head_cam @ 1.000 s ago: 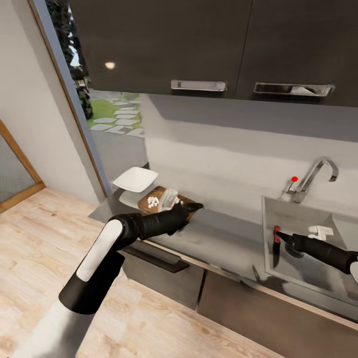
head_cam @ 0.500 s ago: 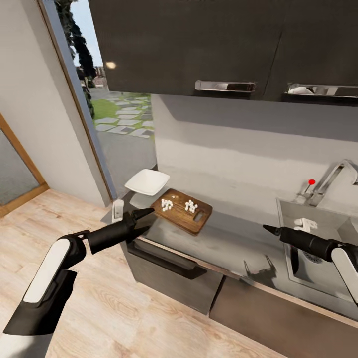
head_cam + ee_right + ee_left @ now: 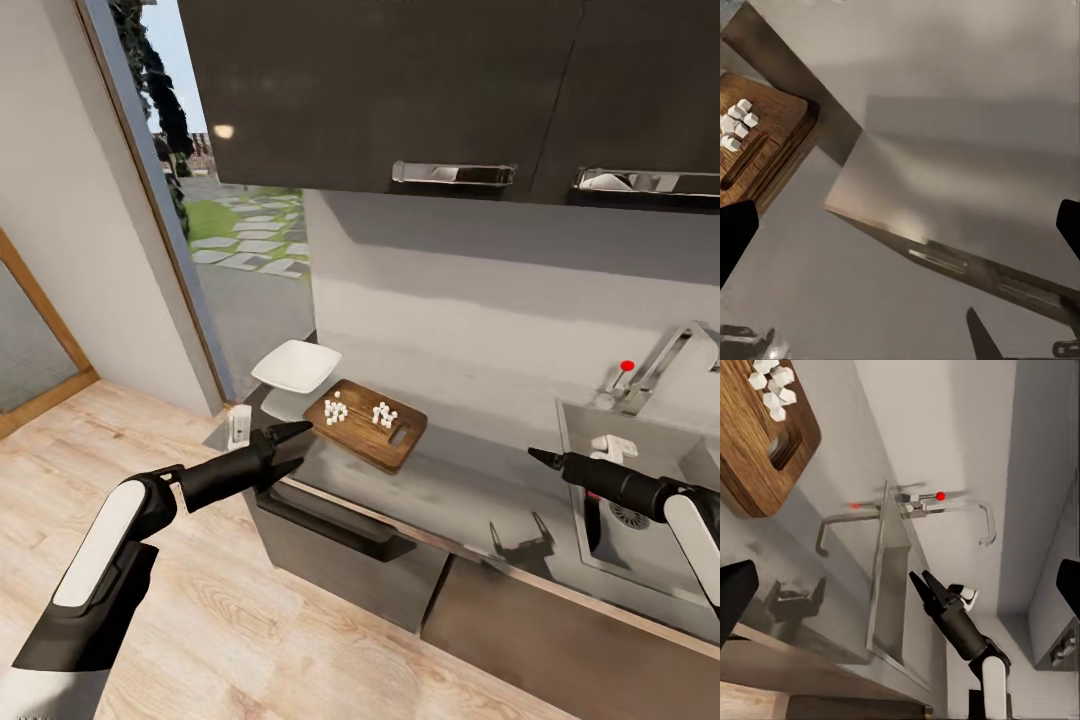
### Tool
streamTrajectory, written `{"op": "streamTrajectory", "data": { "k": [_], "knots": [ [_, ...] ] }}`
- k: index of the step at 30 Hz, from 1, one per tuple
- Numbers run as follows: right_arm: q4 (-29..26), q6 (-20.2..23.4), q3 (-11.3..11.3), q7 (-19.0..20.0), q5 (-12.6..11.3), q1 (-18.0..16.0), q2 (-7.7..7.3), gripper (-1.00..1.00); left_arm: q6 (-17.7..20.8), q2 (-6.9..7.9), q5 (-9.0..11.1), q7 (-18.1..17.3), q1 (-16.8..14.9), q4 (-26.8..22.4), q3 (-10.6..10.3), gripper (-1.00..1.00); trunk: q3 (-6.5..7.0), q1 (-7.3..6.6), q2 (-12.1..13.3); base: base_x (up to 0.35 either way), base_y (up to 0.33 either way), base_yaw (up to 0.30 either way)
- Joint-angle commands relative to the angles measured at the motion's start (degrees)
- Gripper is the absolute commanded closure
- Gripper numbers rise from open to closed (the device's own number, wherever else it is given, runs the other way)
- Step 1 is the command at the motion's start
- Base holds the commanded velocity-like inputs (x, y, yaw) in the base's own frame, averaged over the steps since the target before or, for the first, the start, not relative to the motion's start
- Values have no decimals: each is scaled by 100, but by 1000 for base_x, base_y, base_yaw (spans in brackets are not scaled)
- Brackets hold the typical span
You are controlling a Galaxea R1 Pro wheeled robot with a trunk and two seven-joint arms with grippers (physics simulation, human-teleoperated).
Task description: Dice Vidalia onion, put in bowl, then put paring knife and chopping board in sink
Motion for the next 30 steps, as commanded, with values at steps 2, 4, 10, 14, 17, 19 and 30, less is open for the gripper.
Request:
{"op": "streamTrajectory", "data": {
  "k": [2,4,10,14,17,19,30],
  "knots": [
    [-67,-18,-74,85,7,60,8,-100,11,-62,131,121,-71,-70,-69,-100,-11,3,-11,0,0,0],
    [-131,-28,-138,150,15,119,12,-100,15,-111,154,153,-135,-135,-133,-100,-11,3,-11,0,2,0],
    [-213,-30,-174,327,43,133,15,-100,20,-128,156,168,-306,-264,-268,-100,-11,3,-11,0,148,0],
    [-195,87,-179,303,50,128,15,-100,21,-129,155,164,-307,-263,-270,-100,-11,3,-11,0,264,0],
    [-184,132,-180,285,54,125,15,-100,21,-126,157,163,-308,-262,-266,-100,-11,3,-11,0,278,0],
    [-166,145,-180,256,58,114,15,-100,21,-118,161,163,-308,-261,-264,-100,-11,3,-11,0,281,0],
    [-75,968,-157,-1910,50,-260,127,-100,28,269,111,158,-30,-284,-63,-100,-11,3,-11,34,300,0]
  ]
}}
